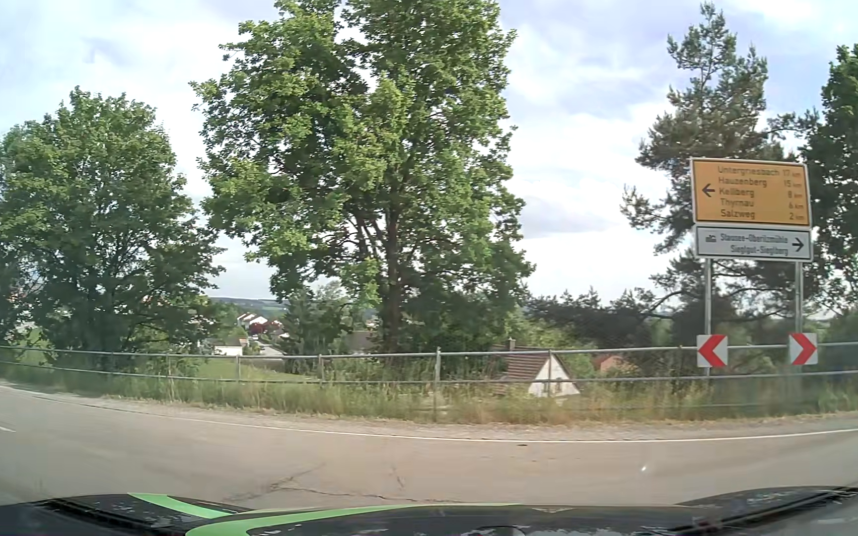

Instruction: Follow the waypoints while adhering to traffic rules and regulations

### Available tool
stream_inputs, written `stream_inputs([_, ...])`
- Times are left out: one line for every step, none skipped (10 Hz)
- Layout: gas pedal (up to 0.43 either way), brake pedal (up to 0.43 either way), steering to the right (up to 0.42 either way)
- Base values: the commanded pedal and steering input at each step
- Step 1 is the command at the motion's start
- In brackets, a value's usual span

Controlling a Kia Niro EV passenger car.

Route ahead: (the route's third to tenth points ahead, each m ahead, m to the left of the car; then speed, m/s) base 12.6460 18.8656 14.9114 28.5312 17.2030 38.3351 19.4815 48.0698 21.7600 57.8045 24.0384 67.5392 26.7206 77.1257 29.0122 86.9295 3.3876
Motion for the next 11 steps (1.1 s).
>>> stream_inputs([0.591,0.000,-0.655])
stream_inputs([0.591,0.000,-0.655])
stream_inputs([0.579,0.000,-0.653])
stream_inputs([0.559,0.000,-0.644])
stream_inputs([0.539,0.000,-0.625])
stream_inputs([0.520,0.000,-0.606])
stream_inputs([0.500,0.000,-0.578])
stream_inputs([0.480,0.000,-0.546])
stream_inputs([0.469,0.000,-0.518])
stream_inputs([0.469,0.000,-0.493])
stream_inputs([0.449,0.000,-0.453])
